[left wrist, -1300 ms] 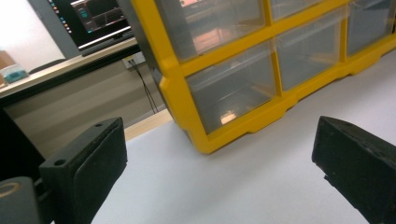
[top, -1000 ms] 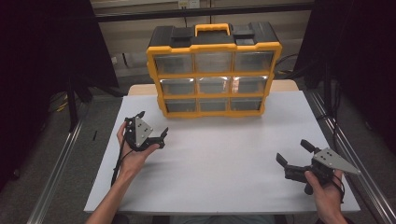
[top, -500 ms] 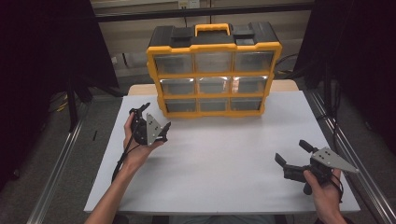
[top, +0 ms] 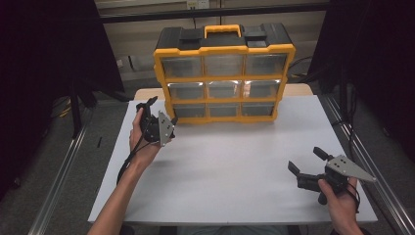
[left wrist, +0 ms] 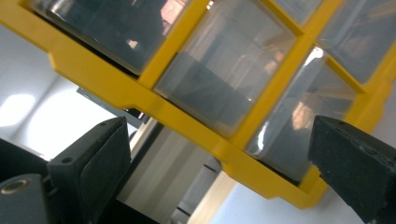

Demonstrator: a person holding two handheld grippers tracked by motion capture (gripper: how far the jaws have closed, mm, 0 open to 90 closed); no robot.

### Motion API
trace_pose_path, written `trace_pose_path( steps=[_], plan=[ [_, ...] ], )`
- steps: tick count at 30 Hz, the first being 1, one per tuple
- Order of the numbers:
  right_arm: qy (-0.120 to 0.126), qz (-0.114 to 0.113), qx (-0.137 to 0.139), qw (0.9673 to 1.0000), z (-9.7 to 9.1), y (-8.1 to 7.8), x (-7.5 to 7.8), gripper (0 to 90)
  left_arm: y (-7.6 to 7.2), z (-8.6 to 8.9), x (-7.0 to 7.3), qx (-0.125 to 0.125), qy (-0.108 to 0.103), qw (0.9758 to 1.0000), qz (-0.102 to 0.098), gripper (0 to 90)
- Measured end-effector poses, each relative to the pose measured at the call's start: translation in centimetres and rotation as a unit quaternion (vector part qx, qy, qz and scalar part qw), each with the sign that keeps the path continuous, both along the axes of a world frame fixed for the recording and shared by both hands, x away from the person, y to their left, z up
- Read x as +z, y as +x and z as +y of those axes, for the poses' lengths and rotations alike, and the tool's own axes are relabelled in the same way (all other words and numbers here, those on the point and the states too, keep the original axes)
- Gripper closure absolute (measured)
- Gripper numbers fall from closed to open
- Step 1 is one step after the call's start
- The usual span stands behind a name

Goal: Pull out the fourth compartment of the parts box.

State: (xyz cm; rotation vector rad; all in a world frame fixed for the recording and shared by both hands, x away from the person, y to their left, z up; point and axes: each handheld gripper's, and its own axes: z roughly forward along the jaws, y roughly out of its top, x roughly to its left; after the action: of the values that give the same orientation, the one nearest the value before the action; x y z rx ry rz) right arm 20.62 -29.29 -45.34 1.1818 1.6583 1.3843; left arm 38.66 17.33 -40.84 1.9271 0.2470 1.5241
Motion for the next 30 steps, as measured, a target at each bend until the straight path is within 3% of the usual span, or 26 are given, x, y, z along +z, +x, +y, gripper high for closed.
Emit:
trace_pose_path(
  steps=[8,9,10,12,15,18,20,24,25,28,29,30],
  plan=[
    [0.0,0.0,0.0,1.0,0.0,0.0,0.0,0.0,0.5,-0.4,0.9,0.003,0.036,0.999,-0.027,6.3],
    [0.0,-0.001,0.0,1.0,0.0,0.0,0.0,0.0,0.7,-0.5,1.3,0.002,0.06,0.9971,-0.047,6.2],
    [0.0,-0.001,0.001,1.0,0.0,0.0,0.0,0.0,0.7,-0.5,1.3,0.002,0.06,0.9971,-0.047,6.3],
    [-0.001,-0.002,0.002,1.0,0.0,0.0,0.0,0.0,0.9,-0.8,1.3,0.015,0.083,0.994,-0.07,6.7],
    [0.001,-0.004,0.0,1.0,0.0,0.0,0.0,0.0,1.1,-1.1,0.9,0.017,0.094,0.993,-0.069,8.1],
    [0.001,0.0,0.002,1.0,0.0,0.0,0.0,0.0,1.5,-1.7,0.4,0.009,0.123,0.9892,-0.079,9.1],
    [-0.001,-0.002,0.002,1.0,0.0,0.0,0.0,0.0,1.6,-1.9,0.4,0.007,0.129,0.9879,-0.085,9.5],
    [-0.001,-0.003,0.002,1.0,0.0,0.0,0.0,0.0,2.0,-2.2,0.4,0.012,0.116,0.9906,-0.07,10.6],
    [-0.001,-0.002,0.002,1.0,0.0,0.0,0.0,0.0,2.2,-2.3,0.4,0.015,0.118,0.9901,-0.074,10.9],
    [-0.001,-0.004,0.001,1.0,0.0,0.0,0.0,0.0,2.5,-2.6,0.6,0.014,0.147,0.9857,-0.082,13.2],
    [0.002,-0.002,0.001,1.0,0.0,-0.1,0.0,0.0,2.5,-2.7,0.7,0.023,0.16,0.9832,-0.086,13.7],
    [0.002,-0.003,0.002,1.0,0.0,-0.1,0.0,0.0,2.5,-2.8,0.8,0.022,0.162,0.9825,-0.09,13.9]
  ],
)
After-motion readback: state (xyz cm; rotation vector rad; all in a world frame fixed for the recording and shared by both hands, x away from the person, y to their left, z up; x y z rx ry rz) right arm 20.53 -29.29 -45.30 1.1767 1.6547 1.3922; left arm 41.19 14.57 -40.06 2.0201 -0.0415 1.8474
